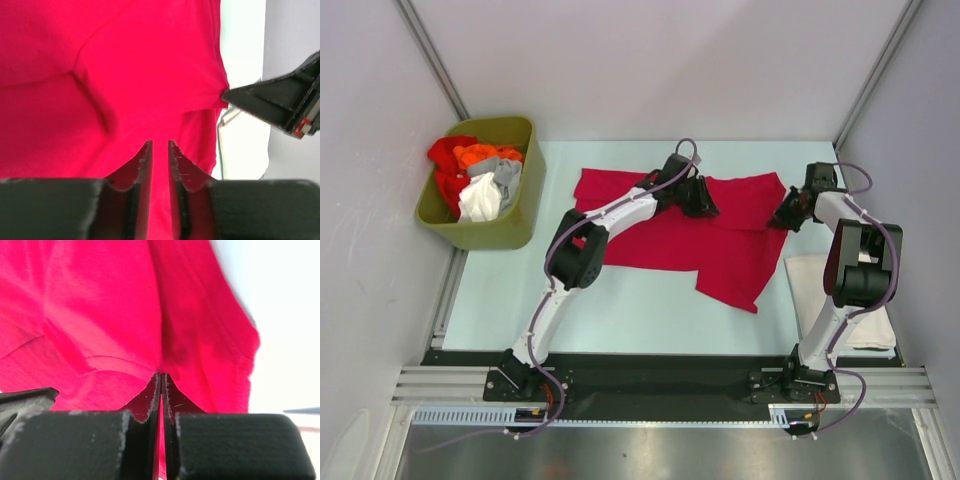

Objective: Fold and stack the t-shirts
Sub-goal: Fold the tshirt

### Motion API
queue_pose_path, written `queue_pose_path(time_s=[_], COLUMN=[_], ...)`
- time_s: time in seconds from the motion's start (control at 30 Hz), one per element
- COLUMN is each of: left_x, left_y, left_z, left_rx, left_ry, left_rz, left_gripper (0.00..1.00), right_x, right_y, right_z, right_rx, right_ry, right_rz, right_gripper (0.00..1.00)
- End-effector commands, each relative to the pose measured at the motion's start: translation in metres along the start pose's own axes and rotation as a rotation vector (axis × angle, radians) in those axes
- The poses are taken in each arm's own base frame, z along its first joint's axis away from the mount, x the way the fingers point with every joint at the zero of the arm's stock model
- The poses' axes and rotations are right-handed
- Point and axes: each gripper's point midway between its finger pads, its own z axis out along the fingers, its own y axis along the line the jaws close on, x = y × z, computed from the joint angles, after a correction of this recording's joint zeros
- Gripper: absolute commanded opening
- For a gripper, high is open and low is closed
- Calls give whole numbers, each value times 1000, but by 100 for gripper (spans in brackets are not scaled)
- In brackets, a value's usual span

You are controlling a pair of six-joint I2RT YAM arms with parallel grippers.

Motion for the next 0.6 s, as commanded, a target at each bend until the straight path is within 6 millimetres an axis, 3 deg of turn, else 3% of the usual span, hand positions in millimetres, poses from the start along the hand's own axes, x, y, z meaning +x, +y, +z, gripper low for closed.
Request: queue_pose_path(time_s=[0.0,0.1,0.17,0.23,0.33,0.4,0.43,0.5,0.57], left_x=[0,-8,-17,-28,-41,-50,-53,-62,-71], left_y=[-10,-2,2,8,29,46,52,77,89], left_z=[-14,-31,-47,-74,-103,-123,-129,-144,-156], left_rx=[29,-14,-40,-73,-117,-139,-147,-183,-200], left_ry=[36,24,-9,-45,-77,-89,-94,-105,-125], left_rz=[21,65,127,155,181,194,195,184,185], left_gripper=[29,34,37,40,42,44,45,45,46], right_x=[-13,-25,-40,-63,-91,-96,-108,-112,-126], right_y=[-9,-20,-13,2,19,17,27,23,30], right_z=[-13,-24,-25,-25,-15,4,6,26,29], right_rx=[82,157,133,92,41,40,11,12,0], right_ry=[-43,-112,-163,-232,-277,-255,-269,-242,-270], right_rz=[-18,-29,-39,-50,-83,-95,-124,-141,-162], right_gripper=[3,14,21,36,59,73,76,84,88])
